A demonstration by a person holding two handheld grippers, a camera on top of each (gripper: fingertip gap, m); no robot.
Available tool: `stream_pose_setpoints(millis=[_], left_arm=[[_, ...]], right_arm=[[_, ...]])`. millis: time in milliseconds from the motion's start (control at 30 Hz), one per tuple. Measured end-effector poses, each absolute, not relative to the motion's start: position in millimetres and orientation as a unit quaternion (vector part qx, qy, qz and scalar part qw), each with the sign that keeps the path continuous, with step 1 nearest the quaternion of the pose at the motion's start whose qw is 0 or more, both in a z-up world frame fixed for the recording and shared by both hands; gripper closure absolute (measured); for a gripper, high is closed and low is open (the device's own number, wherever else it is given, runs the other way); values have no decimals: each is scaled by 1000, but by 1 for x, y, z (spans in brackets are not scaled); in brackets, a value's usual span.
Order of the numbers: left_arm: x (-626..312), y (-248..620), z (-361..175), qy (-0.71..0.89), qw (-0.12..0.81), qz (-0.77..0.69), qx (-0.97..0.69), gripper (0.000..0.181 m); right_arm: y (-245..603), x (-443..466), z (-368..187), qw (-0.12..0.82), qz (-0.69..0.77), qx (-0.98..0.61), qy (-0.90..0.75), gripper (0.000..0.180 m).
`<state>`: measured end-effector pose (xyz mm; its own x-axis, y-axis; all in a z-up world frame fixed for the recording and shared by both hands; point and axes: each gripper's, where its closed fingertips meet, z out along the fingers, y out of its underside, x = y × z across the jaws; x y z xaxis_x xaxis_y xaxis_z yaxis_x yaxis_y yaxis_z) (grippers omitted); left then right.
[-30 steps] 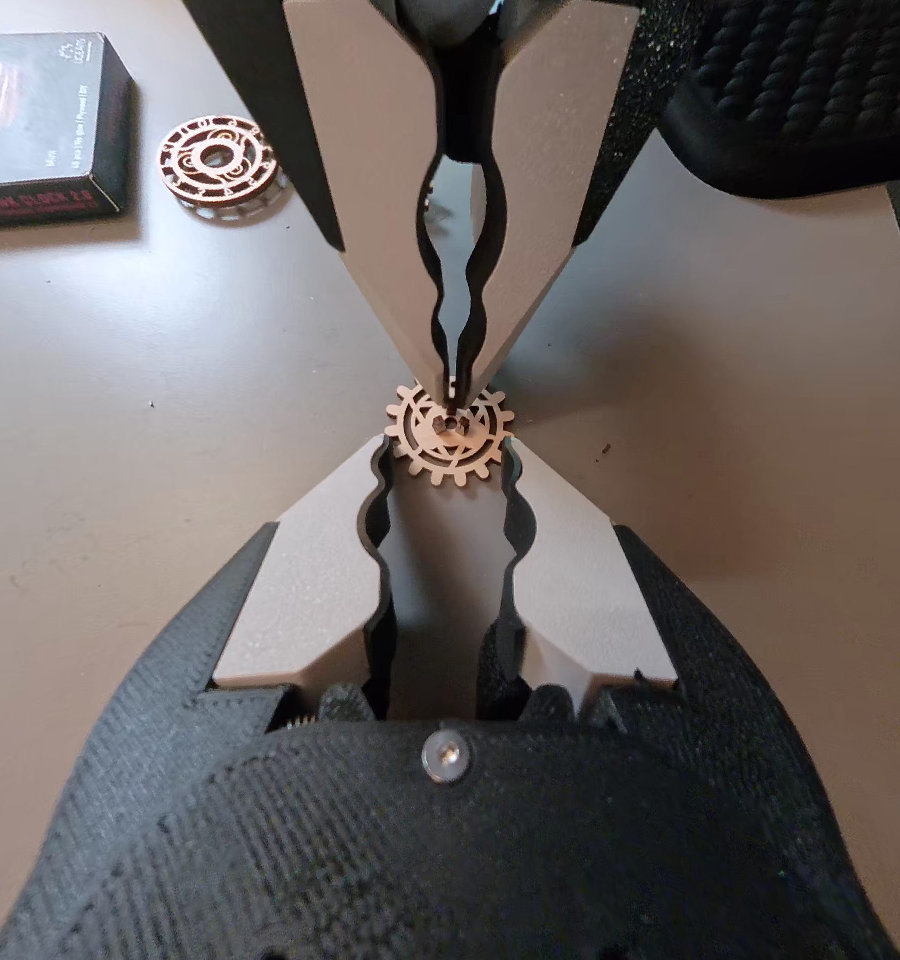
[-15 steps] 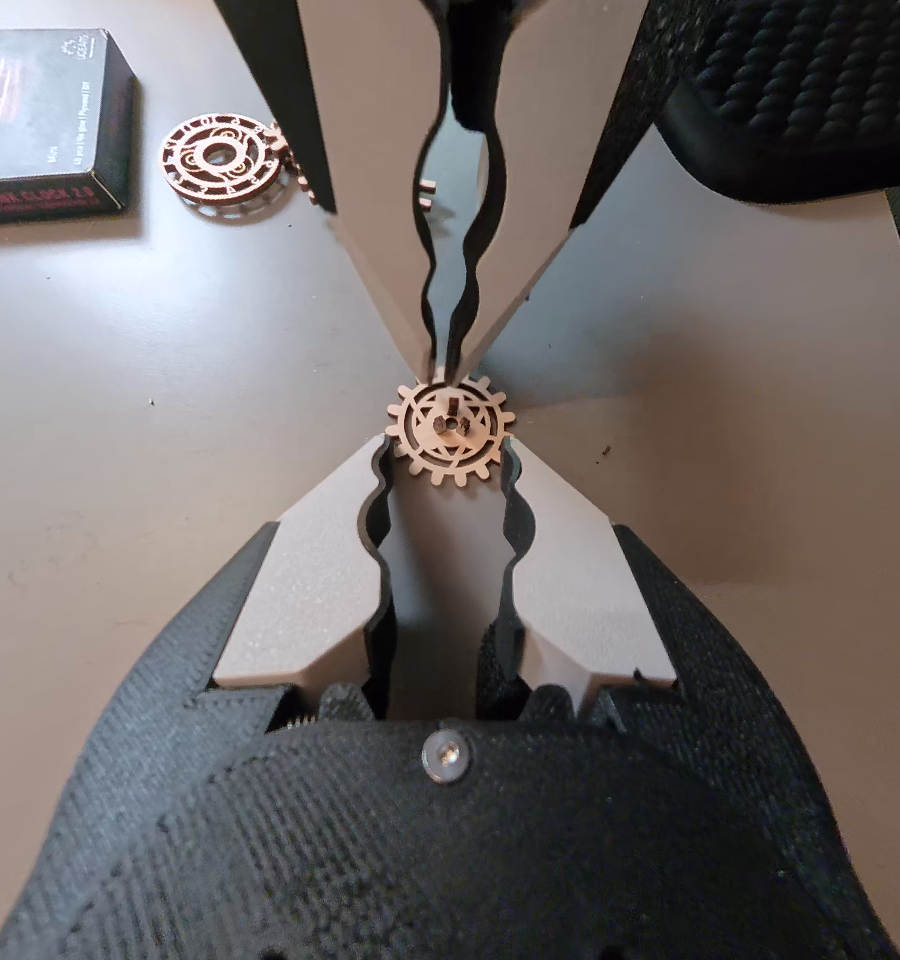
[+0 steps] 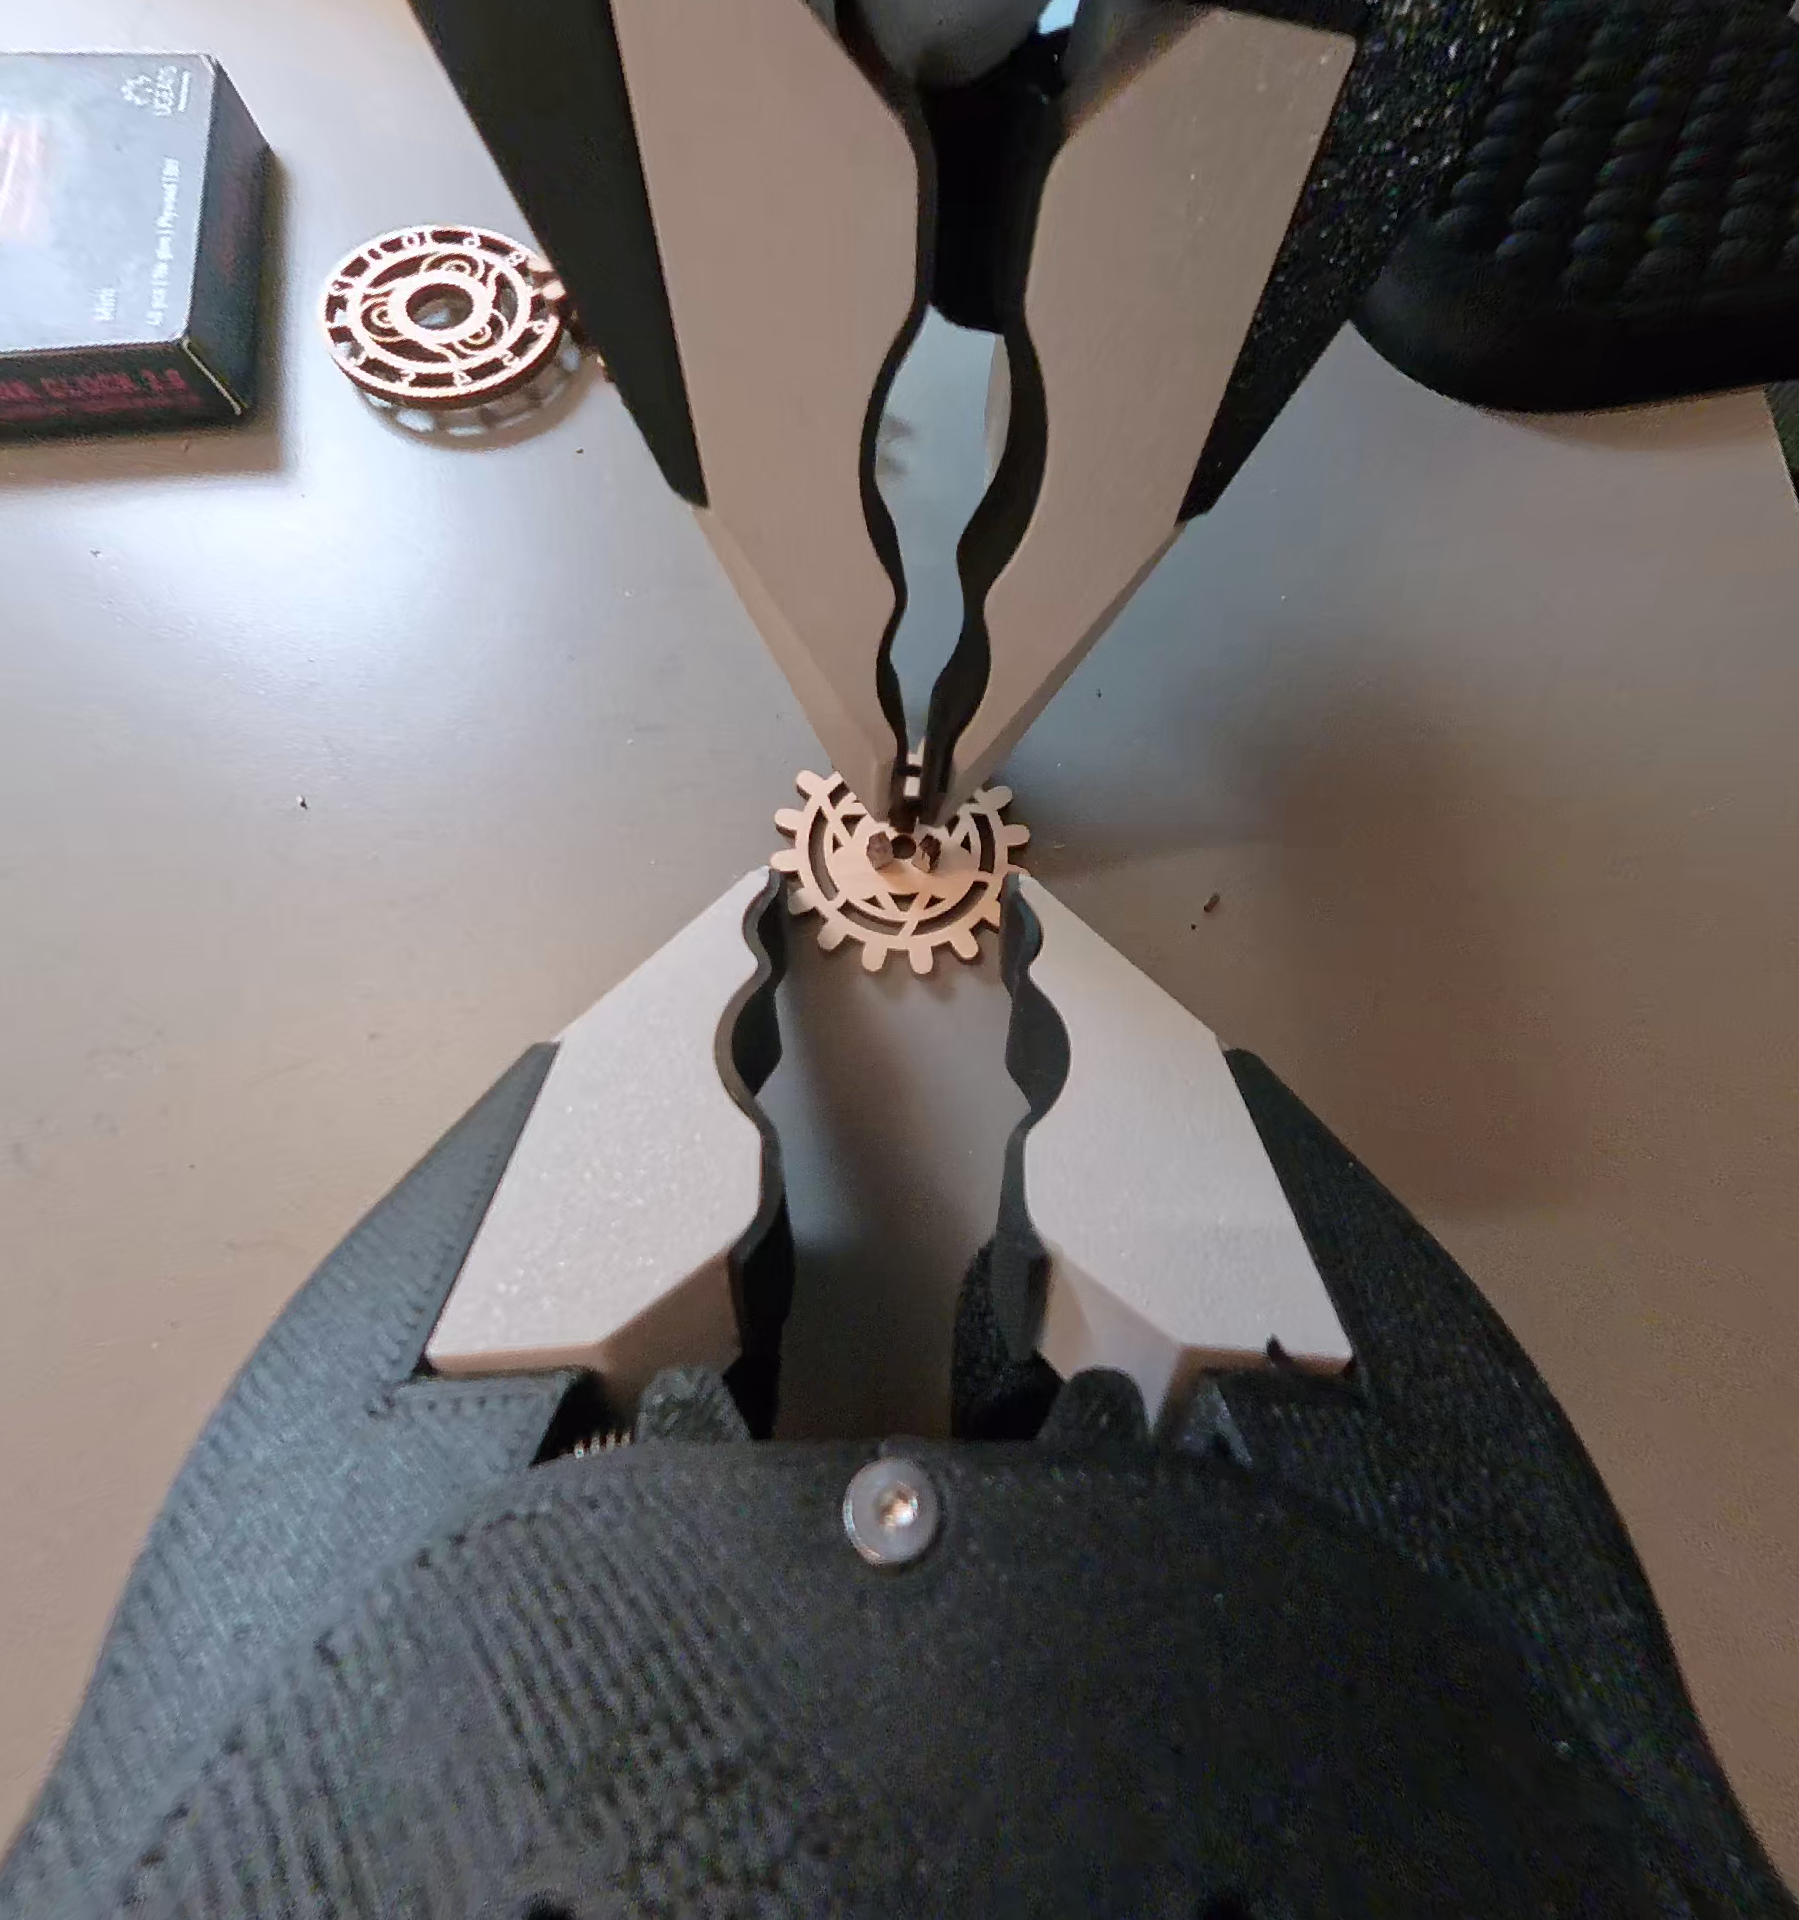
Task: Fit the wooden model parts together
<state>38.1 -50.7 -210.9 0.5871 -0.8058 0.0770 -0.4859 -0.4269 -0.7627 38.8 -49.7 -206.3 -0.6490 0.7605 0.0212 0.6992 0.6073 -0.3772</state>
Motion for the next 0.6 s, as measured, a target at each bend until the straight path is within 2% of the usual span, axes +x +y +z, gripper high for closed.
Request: stream_pose_setpoints(millis=[367, 600], left_arm=[[38, -51, -211, 392, 359, -223, -817, 141], [38, -51, -211, 390, 359, -225, -818, 141]], right_arm=[[-50, 41, -209, 80, 134, -400, -903, 178], [-50, 41, -210, 62, 159, -410, -896, 178]])
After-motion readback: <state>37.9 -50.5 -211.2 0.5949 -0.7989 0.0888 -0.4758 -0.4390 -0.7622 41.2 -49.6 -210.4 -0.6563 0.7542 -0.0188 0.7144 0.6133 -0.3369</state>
